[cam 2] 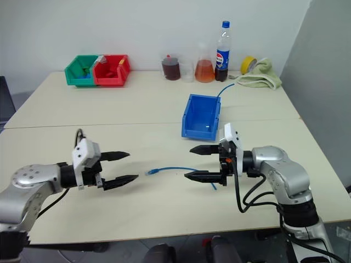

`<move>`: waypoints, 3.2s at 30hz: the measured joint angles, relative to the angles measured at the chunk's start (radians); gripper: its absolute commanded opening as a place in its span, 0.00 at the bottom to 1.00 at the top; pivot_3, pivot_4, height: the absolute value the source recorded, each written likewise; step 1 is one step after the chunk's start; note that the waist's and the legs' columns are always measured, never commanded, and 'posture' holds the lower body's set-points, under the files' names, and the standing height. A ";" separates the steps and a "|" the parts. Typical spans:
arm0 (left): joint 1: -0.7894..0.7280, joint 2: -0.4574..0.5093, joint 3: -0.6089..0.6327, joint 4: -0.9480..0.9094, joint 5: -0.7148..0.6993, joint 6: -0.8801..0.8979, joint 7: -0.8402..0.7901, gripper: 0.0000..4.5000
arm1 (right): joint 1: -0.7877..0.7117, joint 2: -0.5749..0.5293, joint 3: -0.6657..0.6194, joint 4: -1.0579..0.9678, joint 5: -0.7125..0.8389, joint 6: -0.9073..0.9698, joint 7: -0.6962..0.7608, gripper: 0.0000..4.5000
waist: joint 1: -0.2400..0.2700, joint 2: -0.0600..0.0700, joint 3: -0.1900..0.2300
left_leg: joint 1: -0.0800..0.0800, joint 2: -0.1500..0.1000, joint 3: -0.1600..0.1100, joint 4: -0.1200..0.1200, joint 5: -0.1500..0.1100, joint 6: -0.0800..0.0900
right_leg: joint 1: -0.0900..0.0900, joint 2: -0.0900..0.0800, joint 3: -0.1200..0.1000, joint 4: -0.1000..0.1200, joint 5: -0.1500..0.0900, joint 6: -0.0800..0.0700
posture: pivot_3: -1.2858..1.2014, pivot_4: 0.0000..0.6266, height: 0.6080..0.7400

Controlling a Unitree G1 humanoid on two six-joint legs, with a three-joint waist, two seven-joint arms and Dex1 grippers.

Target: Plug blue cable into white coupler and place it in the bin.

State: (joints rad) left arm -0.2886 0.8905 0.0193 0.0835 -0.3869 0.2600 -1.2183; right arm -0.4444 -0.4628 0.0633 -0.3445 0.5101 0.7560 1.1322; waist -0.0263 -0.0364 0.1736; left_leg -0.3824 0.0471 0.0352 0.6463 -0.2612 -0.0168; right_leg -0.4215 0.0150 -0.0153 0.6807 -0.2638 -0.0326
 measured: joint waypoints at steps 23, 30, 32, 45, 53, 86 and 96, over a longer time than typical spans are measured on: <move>-0.307 -0.173 -0.188 0.531 0.243 -0.320 -0.226 1.00 | 0.080 -0.006 0.037 -0.103 0.021 -0.029 -0.182 0.99 | -0.001 -0.001 0.000 | -0.002 0.000 0.000 0.001 0.000 0.000 | 0.000 0.000 0.001 0.000 0.000 0.001 | 0.52 0.24 1.00; -0.309 -0.186 -0.187 0.542 0.254 -0.345 -0.228 1.00 | 0.097 -0.081 0.037 -0.080 0.016 -0.069 -0.164 0.99 | 0.000 -0.001 0.000 | -0.001 -0.001 0.000 0.001 0.000 0.000 | 0.000 0.000 0.001 0.000 0.000 0.001 | 0.52 0.24 1.00; -0.309 -0.189 -0.187 0.542 0.255 -0.351 -0.228 1.00 | 0.104 -0.097 0.037 -0.063 0.014 -0.080 -0.153 0.99 | 0.000 -0.001 0.000 | -0.001 -0.001 0.000 0.001 0.000 0.000 | 0.000 0.000 0.001 0.000 0.000 0.001 | 0.52 0.24 1.00; -0.320 -0.205 -0.187 0.571 0.259 -0.370 -0.235 0.59 | 0.100 -0.117 0.038 -0.041 0.012 -0.113 -0.153 1.00 | 0.000 -0.001 0.000 | -0.001 -0.001 0.000 0.001 0.000 0.000 | 0.001 0.000 0.001 0.000 0.000 0.001 | 0.52 0.24 1.00; -0.314 -0.191 -0.183 0.580 0.261 -0.389 -0.252 0.22 | 0.088 -0.119 0.038 -0.026 0.012 -0.119 -0.154 1.00 | -0.003 -0.001 0.000 | -0.001 0.000 0.000 0.001 0.000 0.000 | 0.001 0.000 0.001 0.000 0.000 0.001 | 0.52 0.24 1.00; -0.104 -0.368 0.187 -0.303 -0.364 0.664 0.351 0.05 | 0.101 -0.051 -0.082 -0.202 0.350 0.153 -0.415 1.00 | -0.004 -0.001 0.000 | 0.000 0.000 0.001 0.003 0.001 -0.001 | 0.002 -0.001 0.003 0.000 0.002 0.005 | 0.52 0.24 1.00; -0.043 -0.476 0.356 -0.323 -0.702 0.882 0.598 0.05 | 0.115 0.054 -0.111 -0.107 0.435 0.196 -0.530 1.00 | -0.002 -0.002 0.000 | 0.000 0.000 0.000 0.003 0.002 -0.003 | 0.002 -0.001 0.003 0.001 0.003 0.005 | 0.52 0.24 1.00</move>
State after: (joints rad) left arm -0.3319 0.4148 0.3757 -0.2393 -1.0892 1.1420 -0.6206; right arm -0.3290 -0.4084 -0.0480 -0.4517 0.9453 0.9522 0.6026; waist -0.0284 -0.0379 0.1734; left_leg -0.3825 0.0467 0.0349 0.6492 -0.2593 -0.0199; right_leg -0.4195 0.0141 -0.0128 0.6817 -0.2610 -0.0274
